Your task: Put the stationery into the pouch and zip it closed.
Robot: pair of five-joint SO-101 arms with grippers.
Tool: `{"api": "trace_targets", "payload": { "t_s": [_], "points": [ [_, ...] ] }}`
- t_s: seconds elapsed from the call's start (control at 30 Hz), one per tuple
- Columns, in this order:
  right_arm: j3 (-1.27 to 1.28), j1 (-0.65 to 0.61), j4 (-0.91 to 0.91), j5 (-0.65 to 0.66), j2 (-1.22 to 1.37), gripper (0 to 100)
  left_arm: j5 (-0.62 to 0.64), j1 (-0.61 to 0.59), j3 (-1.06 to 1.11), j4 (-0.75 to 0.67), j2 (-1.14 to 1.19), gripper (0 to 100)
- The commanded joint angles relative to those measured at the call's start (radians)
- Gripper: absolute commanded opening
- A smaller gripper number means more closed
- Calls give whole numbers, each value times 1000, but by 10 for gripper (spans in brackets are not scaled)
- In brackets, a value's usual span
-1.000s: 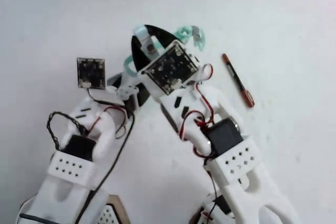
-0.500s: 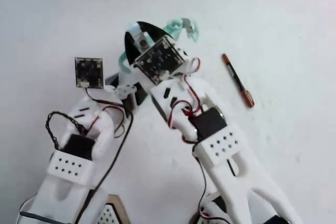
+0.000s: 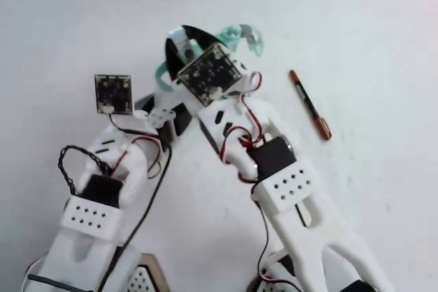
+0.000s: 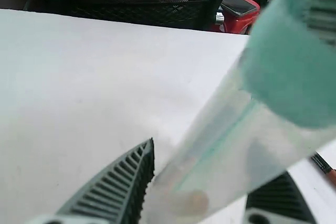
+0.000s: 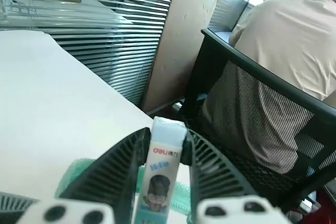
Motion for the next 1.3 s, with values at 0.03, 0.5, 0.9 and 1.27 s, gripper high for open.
{"api": "trace_targets", "payload": {
  "t_s": [0.03,0.5,0.9,1.27],
  "points": [
    [-8,31,59,12,18,104,-8,-21,-18,-26,-16,279],
    [-163,-8,166,12,21,152,-8,-18,-17,-26,-15,279],
    [-207,-74,274,15,15,151,-8,-21,-17,-26,-15,279],
    [-382,-81,291,14,61,152,-8,-18,-17,-25,-15,279]
  ]
}}
